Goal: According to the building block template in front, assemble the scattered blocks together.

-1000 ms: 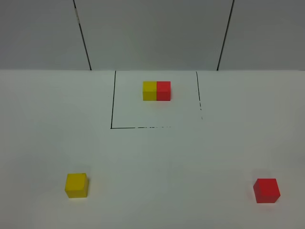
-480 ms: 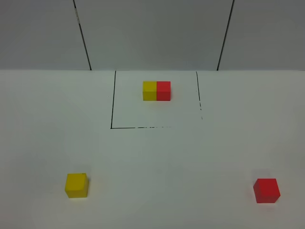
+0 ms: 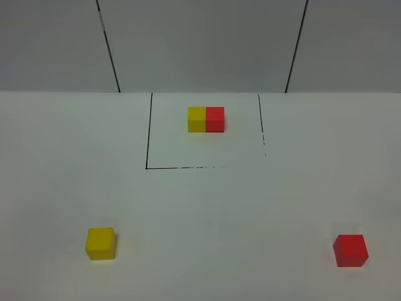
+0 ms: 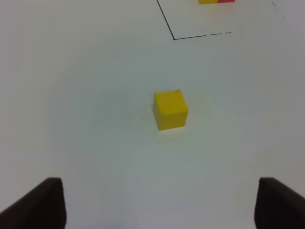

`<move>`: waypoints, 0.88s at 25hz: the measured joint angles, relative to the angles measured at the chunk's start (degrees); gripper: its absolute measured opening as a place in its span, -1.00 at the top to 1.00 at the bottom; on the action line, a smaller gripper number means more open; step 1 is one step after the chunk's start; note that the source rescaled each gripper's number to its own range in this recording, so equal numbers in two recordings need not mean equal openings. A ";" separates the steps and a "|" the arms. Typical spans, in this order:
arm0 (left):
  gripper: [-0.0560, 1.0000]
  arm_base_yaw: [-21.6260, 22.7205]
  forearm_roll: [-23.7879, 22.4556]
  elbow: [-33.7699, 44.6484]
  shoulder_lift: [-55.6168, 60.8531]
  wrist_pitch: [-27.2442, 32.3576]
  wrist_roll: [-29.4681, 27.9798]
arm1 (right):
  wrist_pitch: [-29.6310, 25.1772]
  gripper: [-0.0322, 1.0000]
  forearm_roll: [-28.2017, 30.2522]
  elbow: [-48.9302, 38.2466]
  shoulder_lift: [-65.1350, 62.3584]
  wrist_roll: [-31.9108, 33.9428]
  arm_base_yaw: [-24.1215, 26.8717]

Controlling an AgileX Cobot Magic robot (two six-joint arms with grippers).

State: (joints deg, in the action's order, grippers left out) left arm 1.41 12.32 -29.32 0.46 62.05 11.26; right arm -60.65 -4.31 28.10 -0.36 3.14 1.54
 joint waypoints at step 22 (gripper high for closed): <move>-0.83 0.00 4.10 -9.57 -45.12 -12.44 -0.35 | 0.00 -0.62 0.00 0.00 0.00 -0.05 0.00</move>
State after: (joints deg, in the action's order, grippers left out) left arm 1.41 16.42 -38.89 -44.66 49.61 10.92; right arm -60.65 -4.31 28.10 -0.36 3.08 1.54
